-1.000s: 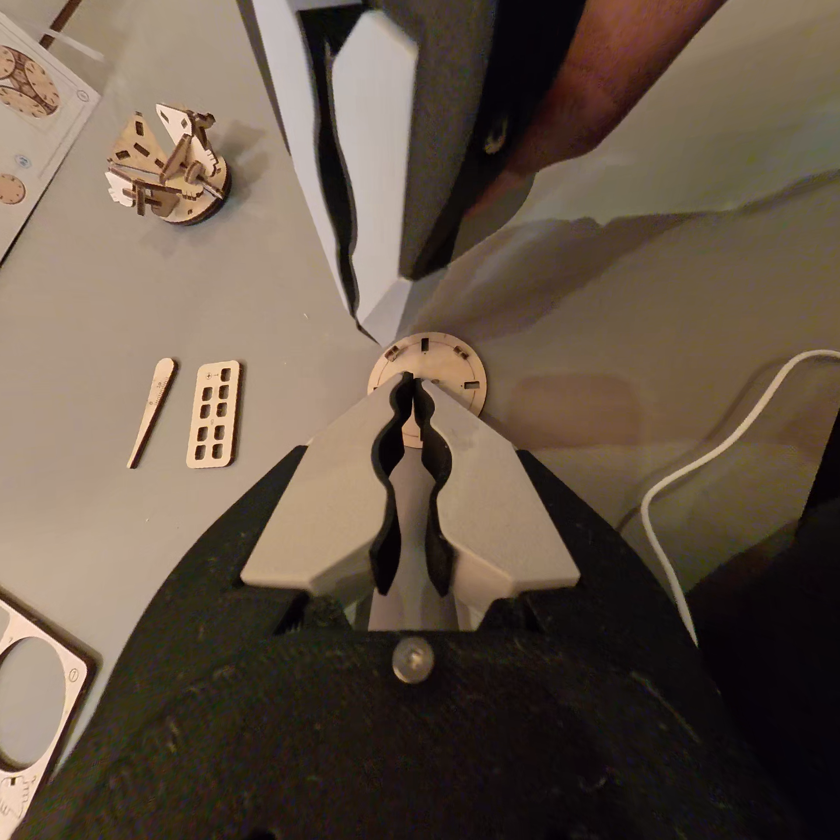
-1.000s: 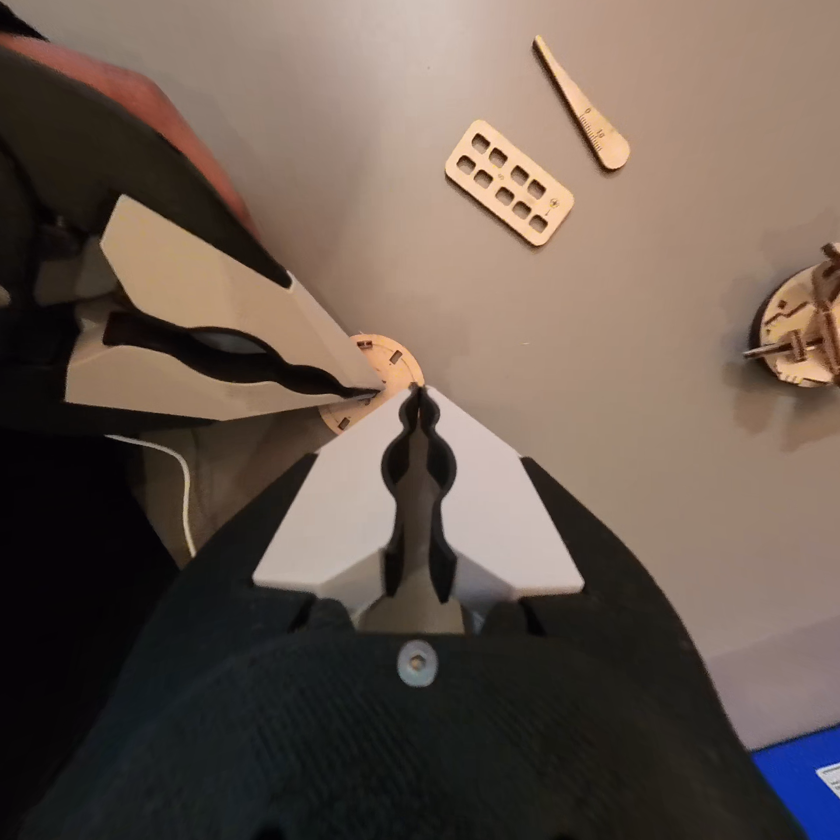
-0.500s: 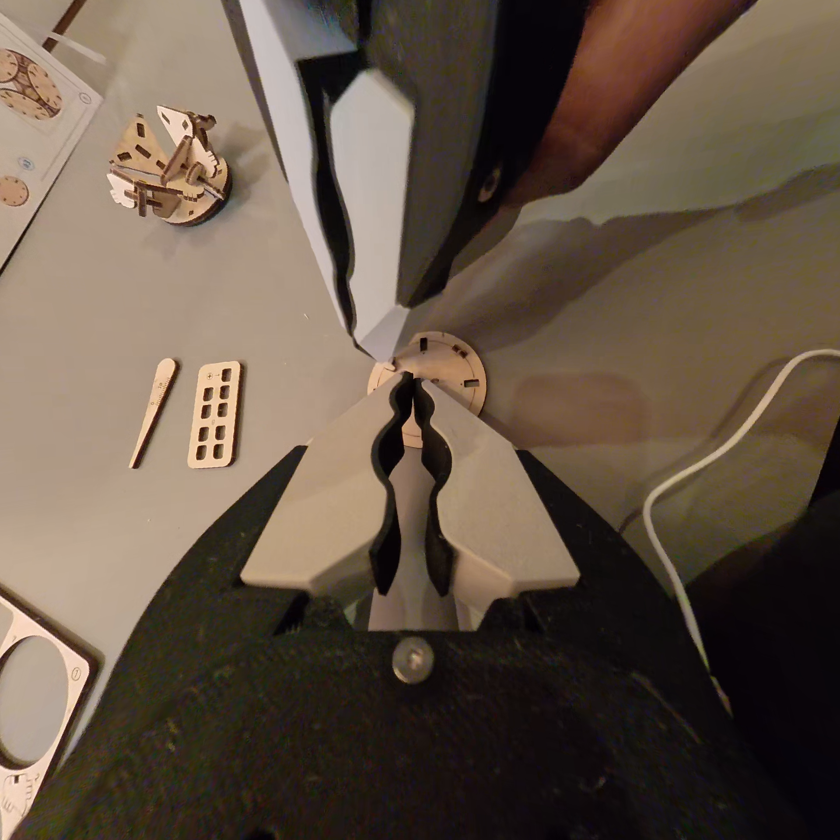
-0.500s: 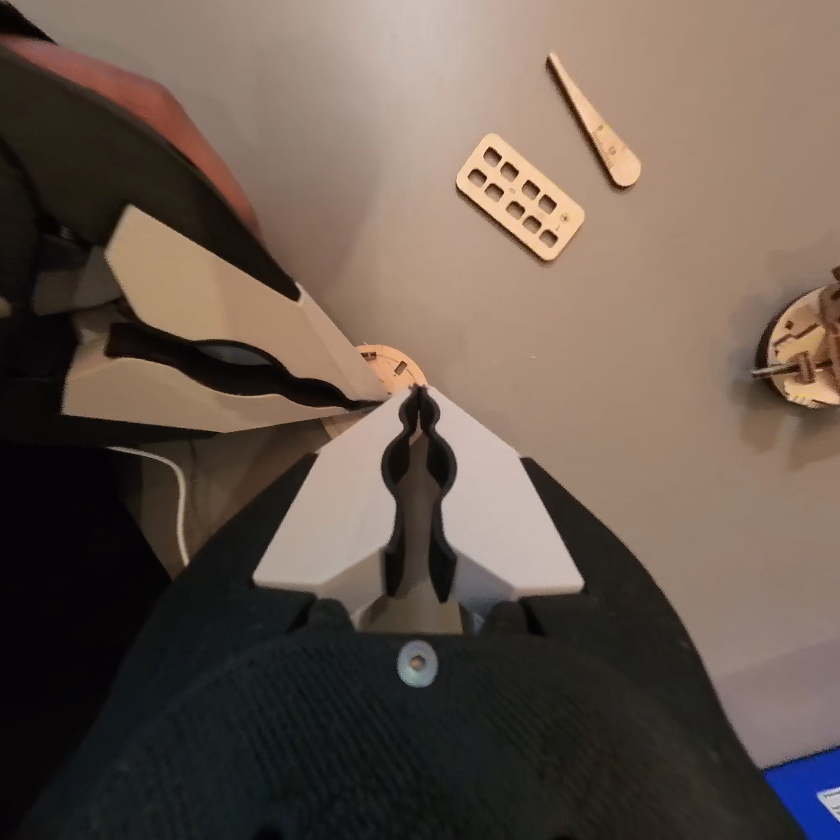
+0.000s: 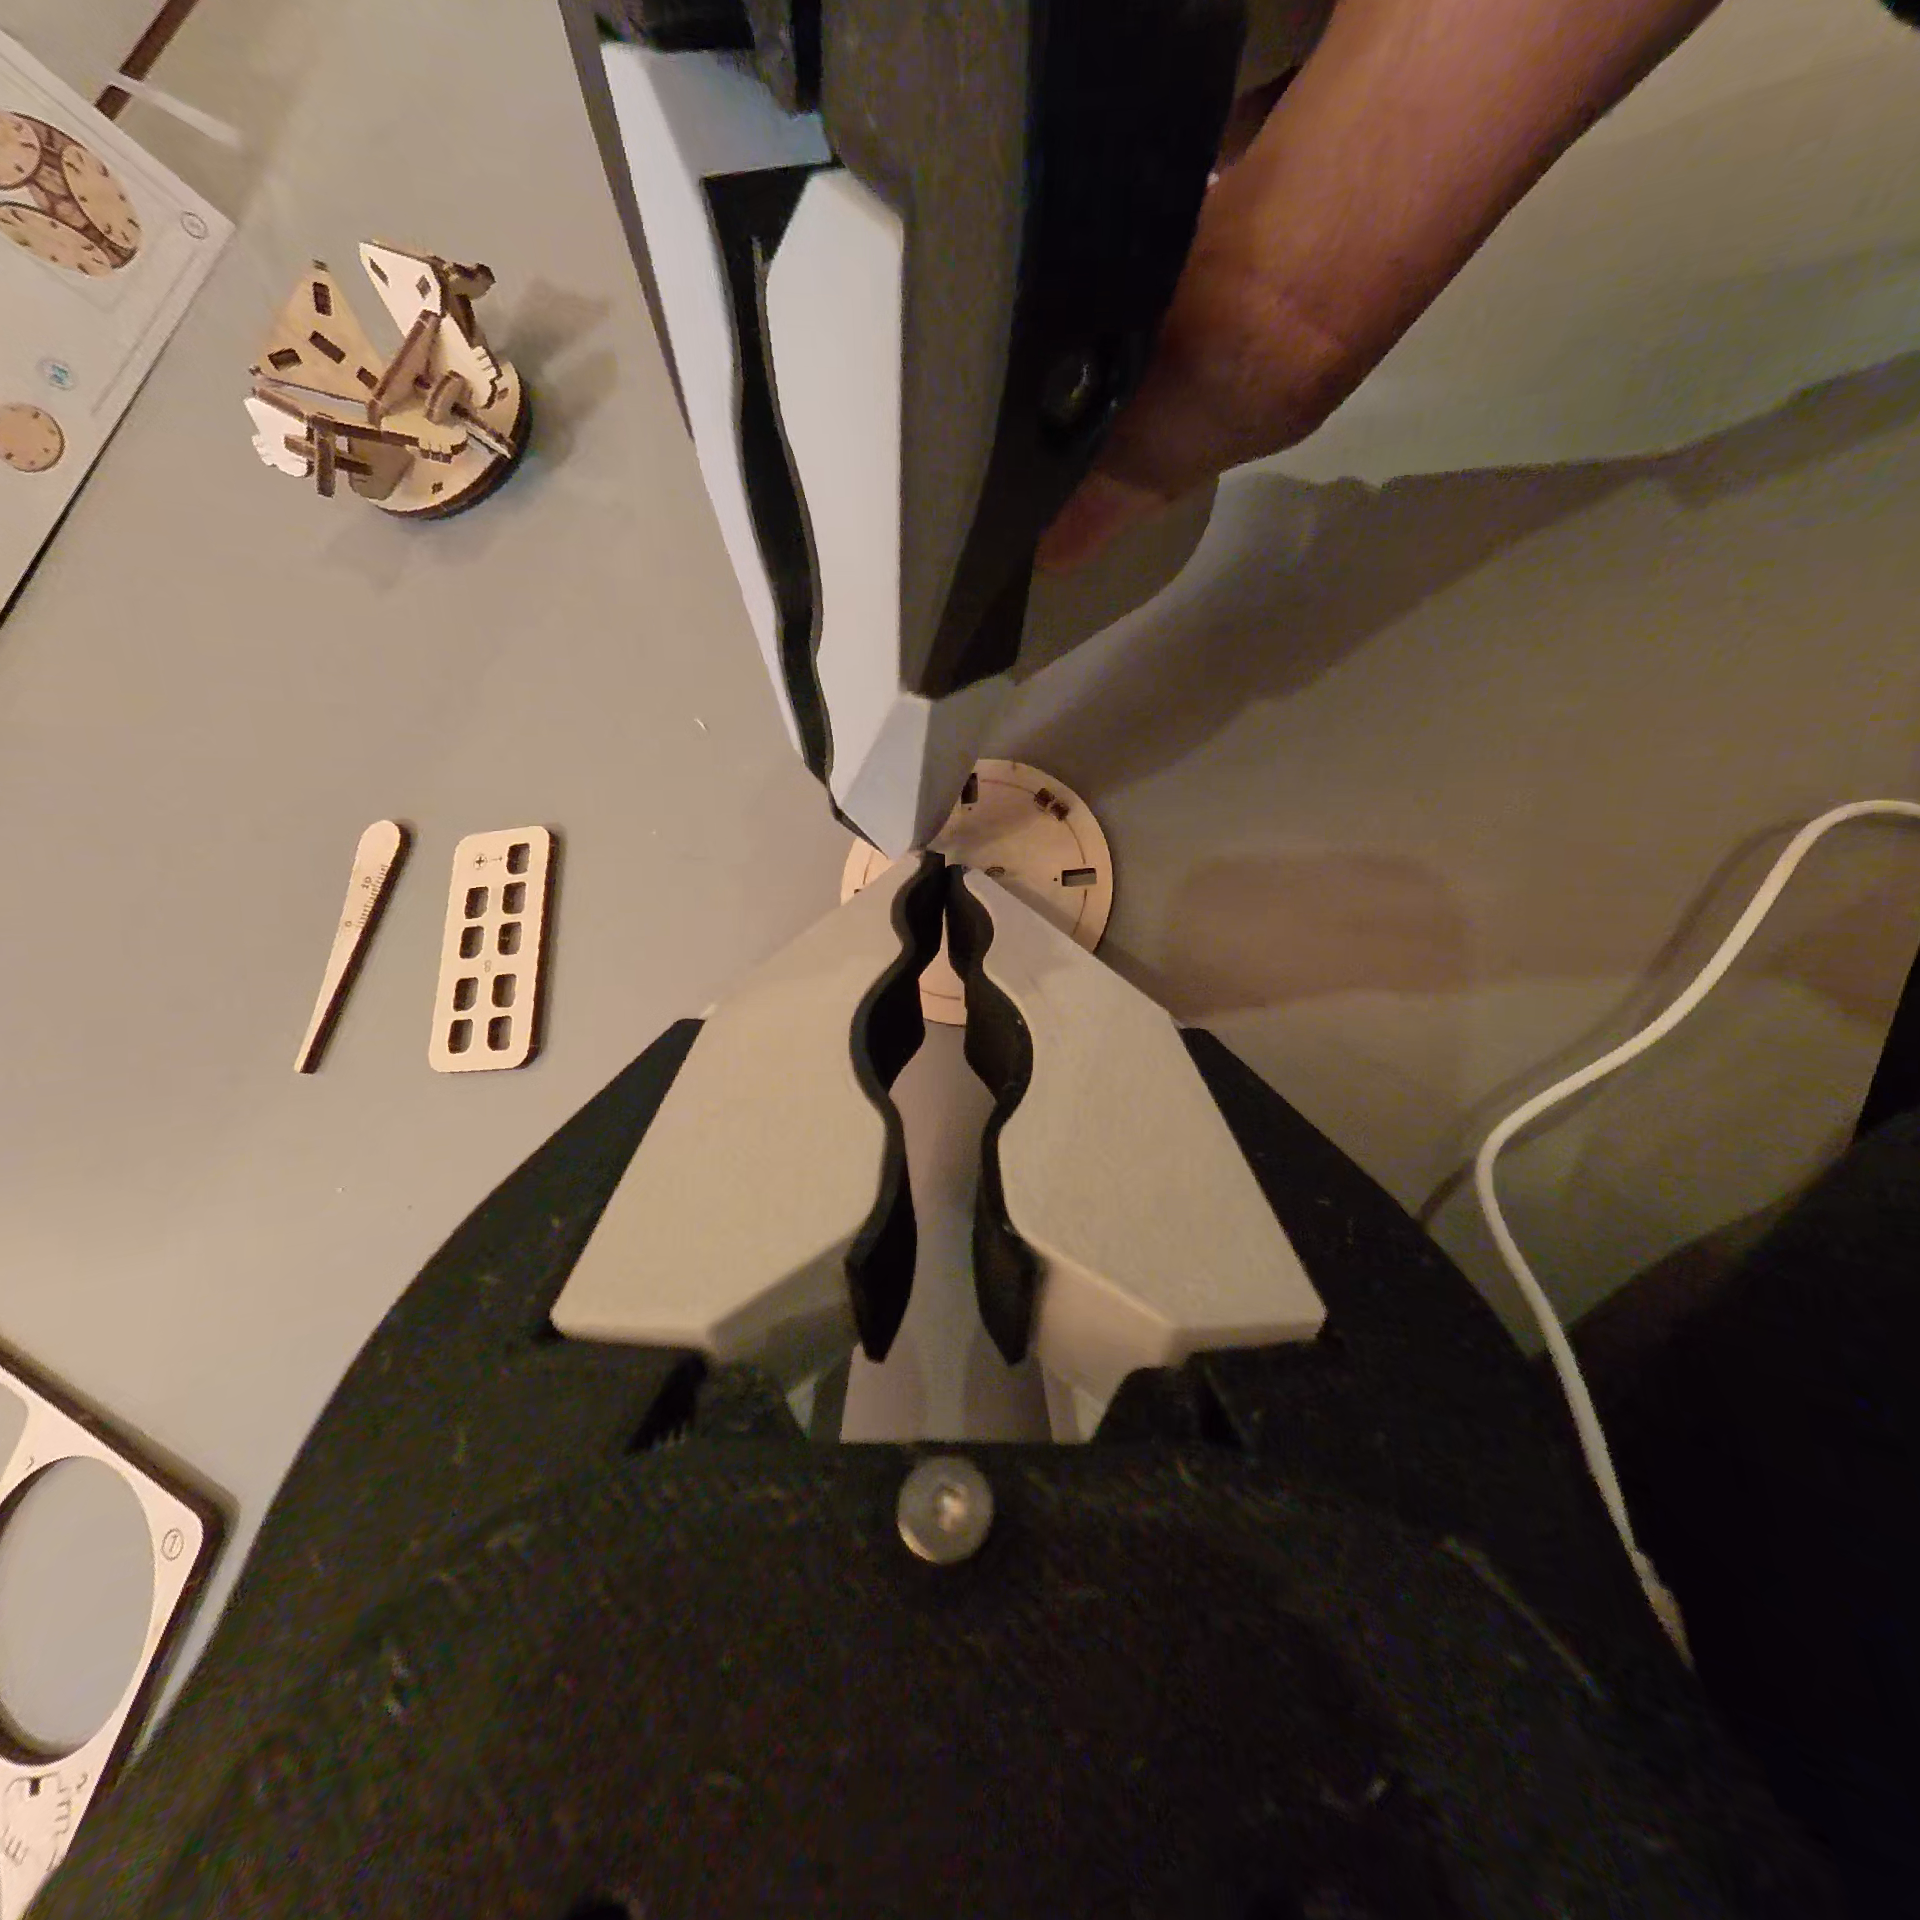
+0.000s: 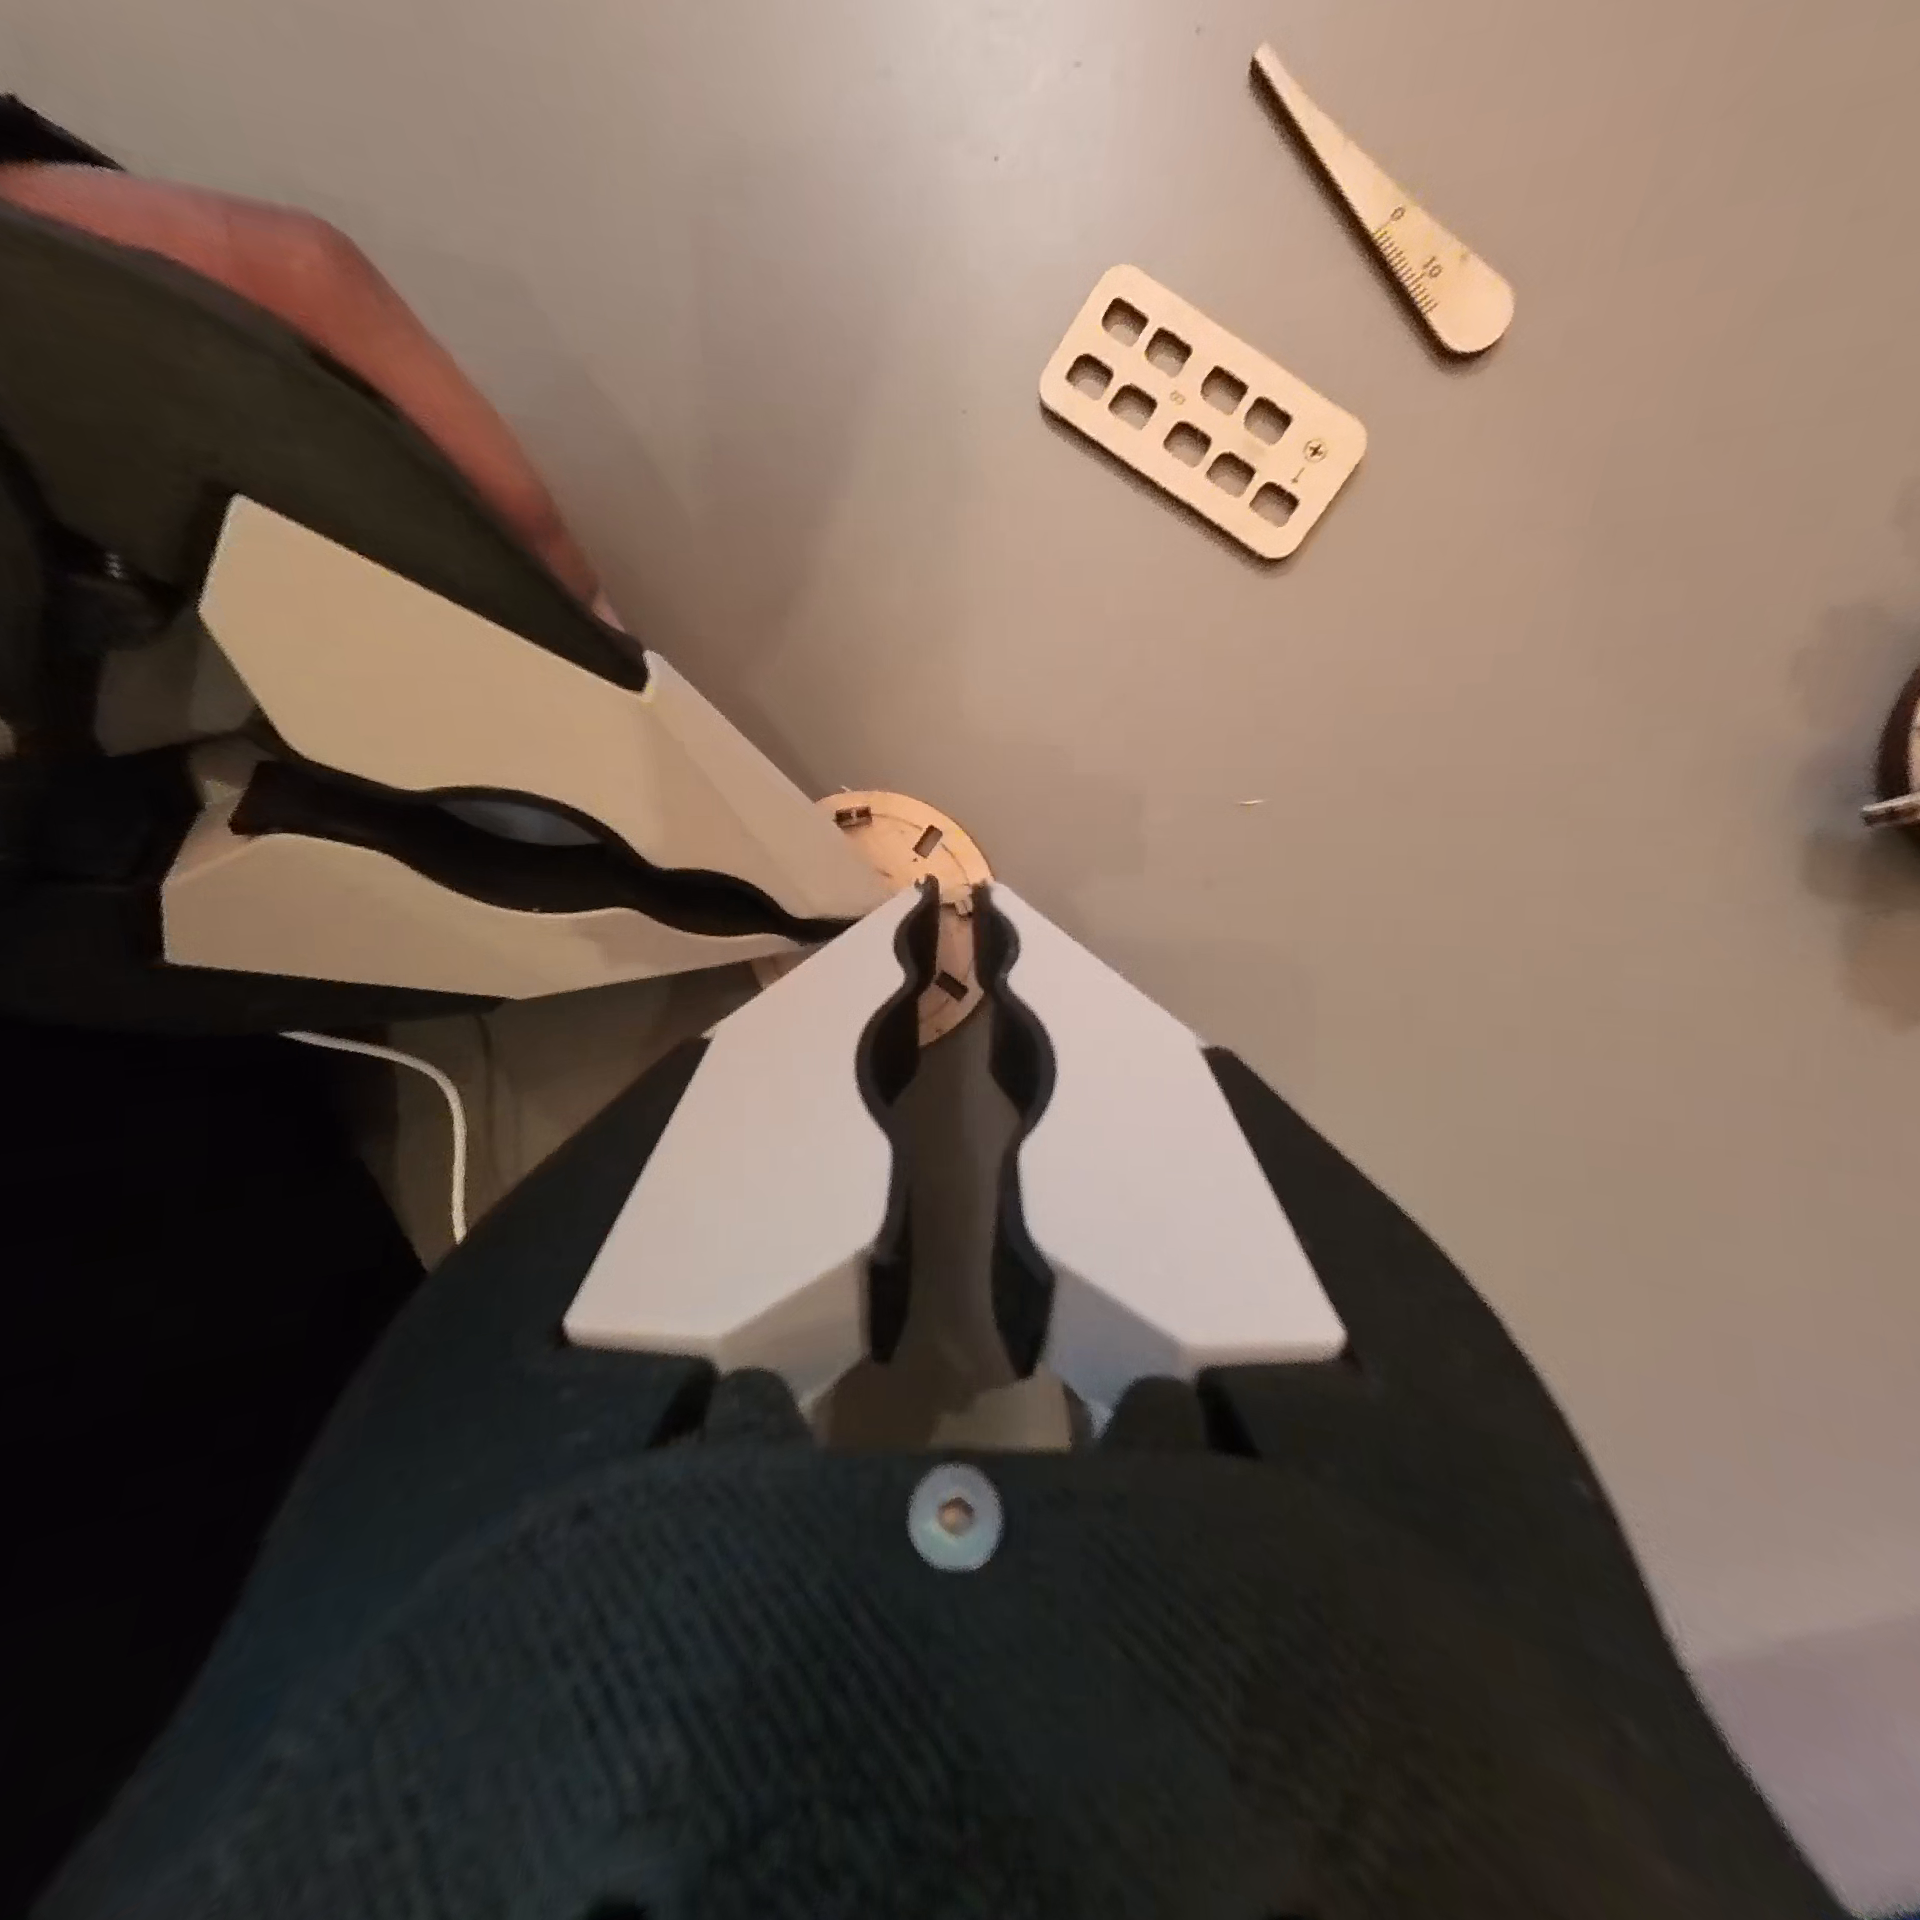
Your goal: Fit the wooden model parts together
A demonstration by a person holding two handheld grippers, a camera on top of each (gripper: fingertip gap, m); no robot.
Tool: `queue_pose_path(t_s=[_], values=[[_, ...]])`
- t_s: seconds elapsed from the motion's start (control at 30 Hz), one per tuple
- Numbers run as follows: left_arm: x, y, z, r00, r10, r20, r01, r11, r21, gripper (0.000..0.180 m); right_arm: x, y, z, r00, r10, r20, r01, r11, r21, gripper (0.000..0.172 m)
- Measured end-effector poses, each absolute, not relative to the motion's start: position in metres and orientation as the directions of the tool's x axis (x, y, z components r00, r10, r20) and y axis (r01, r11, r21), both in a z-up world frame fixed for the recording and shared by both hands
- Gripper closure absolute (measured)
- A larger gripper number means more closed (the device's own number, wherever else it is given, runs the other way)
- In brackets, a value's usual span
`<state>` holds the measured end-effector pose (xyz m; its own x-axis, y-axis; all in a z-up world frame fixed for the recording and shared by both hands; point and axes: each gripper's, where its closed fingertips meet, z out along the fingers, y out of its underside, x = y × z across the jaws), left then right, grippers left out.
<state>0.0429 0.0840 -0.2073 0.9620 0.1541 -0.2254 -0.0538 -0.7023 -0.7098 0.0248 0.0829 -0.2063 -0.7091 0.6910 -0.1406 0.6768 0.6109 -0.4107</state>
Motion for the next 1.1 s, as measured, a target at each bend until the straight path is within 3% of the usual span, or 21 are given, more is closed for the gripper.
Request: queue_pose_path(t_s=[0.37,0.57,0.73,0.87,0.93,1.0,1.1], values=[[0.043,0.084,-0.207,0.953,0.151,-0.261,-0.081,-0.704,-0.705,0.18,0.027,0.084,-0.206,-0.704,0.677,-0.213,0.687,0.576,-0.443,0.166],[0.044,0.084,-0.206,0.958,0.143,-0.248,-0.081,-0.697,-0.713,0.18,0.029,0.085,-0.206,-0.733,0.659,-0.167,0.642,0.592,-0.487,0.168],[0.04,0.083,-0.183,0.973,0.185,-0.14,-0.009,-0.573,-0.819,0.18,0.025,0.089,-0.192,-0.721,0.688,-0.087,0.593,0.548,-0.59,0.169],[0.03,0.078,-0.152,0.972,0.177,0.154,0.207,-0.342,-0.917,0.18,0.018,0.078,-0.151,-0.658,0.715,-0.237,0.578,0.278,-0.767,0.169],[0.028,0.074,-0.135,0.941,0.091,0.327,0.339,-0.223,-0.914,0.17,0.016,0.074,-0.129,-0.61,0.684,-0.401,0.589,0.052,-0.806,0.169],[0.03,0.068,-0.115,0.894,-0.023,0.448,0.443,-0.112,-0.889,0.164,0.015,0.073,-0.117,-0.546,0.586,-0.598,0.637,-0.173,-0.751,0.169],[0.028,0.061,-0.096,0.872,-0.083,0.482,0.484,-0.004,-0.875,0.162,0.018,0.07,-0.102,-0.477,0.345,-0.808,0.688,-0.426,-0.588,0.17]])
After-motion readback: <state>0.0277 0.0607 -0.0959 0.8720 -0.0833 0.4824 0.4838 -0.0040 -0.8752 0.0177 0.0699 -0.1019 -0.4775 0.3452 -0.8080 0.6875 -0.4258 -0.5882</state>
